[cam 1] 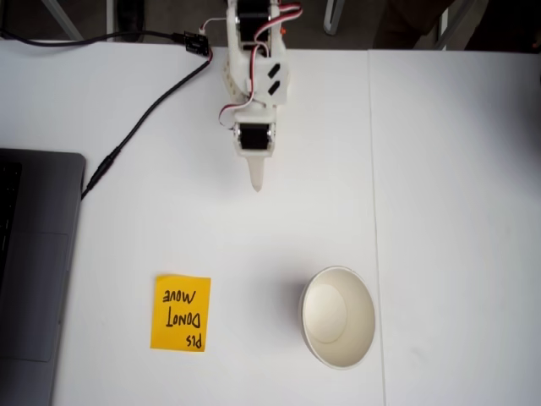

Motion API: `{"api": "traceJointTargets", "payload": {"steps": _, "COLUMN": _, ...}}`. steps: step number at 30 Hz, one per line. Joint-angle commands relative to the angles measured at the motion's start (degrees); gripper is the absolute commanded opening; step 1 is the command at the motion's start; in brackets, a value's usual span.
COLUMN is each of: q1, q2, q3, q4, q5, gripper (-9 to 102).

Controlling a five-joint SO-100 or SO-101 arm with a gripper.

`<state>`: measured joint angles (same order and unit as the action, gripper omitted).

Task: Pickup cup and make a pile of cup.

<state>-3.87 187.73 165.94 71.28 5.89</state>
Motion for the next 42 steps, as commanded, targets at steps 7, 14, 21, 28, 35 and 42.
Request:
{"api": "traceJointTargets", "payload": {"steps": 7, "q1": -0.35, "q2": 0.53, "q3": 0.70, "q4": -0.62, "q5": -0.53, "gripper": -7}}
{"api": "traceJointTargets", "payload": {"steps": 14, "q1": -0.35, "q2": 0.62, "q3": 0.70, "q4": -0.62, "q5": -0.53, "gripper": -7}}
{"api": "traceJointTargets", "payload": {"steps": 21, "q1": -0.35, "q2": 0.62, "q3": 0.70, "q4": -0.62, "q5": -0.35, "gripper": -7}}
{"api": "traceJointTargets", "payload": {"steps": 28, "q1": -0.35, "q2": 0.53, "q3": 0.70, "q4": -0.70, "q5": -0.44, "gripper": -7}}
{"api": "traceJointTargets", "payload": {"steps": 35, "q1": -0.35, "q2": 0.53, "q3": 0.70, "q4": -0.79, "q5": -0.44, "gripper": -7}}
{"api": "traceJointTargets", "payload": {"steps": 42, "q1": -0.35, "q2": 0.53, "q3": 0.79, "q4": -0.97, "q5": -0.44, "gripper": -7}}
